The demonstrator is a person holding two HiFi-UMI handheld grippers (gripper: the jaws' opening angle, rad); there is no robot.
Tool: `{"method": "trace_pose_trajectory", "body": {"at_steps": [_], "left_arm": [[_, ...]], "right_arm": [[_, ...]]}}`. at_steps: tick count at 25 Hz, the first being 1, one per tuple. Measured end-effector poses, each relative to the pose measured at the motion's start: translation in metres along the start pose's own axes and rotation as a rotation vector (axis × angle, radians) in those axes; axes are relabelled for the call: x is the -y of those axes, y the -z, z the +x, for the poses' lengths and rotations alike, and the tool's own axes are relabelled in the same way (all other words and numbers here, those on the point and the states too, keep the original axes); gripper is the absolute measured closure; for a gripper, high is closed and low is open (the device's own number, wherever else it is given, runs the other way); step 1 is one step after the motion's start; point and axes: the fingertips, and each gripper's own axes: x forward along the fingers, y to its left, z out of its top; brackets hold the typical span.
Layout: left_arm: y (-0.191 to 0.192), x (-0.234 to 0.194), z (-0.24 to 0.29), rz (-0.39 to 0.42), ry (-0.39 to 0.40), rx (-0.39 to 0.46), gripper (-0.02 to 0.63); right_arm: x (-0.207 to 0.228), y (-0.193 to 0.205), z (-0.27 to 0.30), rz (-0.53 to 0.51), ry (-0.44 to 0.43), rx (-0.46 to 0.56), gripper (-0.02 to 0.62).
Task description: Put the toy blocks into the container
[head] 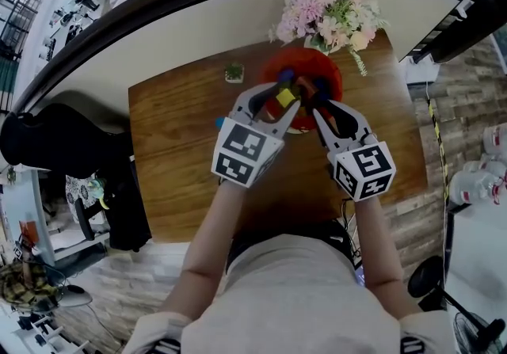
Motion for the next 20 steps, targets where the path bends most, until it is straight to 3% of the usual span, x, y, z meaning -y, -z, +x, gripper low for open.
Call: {"method": "trace_pose_trajectory", "body": {"at_steps": [2, 9, 20], "left_arm": [[-0.003, 0.004, 0.002, 0.01, 0.013, 0.001, 0.384], [0.002, 0.006, 0.0, 0.013, 0.011, -0.015, 0.373], [0.016, -0.007, -0.034, -0.021, -0.064, -0.015, 0.373]], "right_arm": [[0.0, 0.0, 0.001, 0.004, -0.003, 0.002, 0.503], [-0.006, 0.002, 0.005, 0.005, -0.027, 0.001, 0.506], [-0.044, -0.004, 0.011, -0.02, -0.116, 0.012, 0.508]]}}
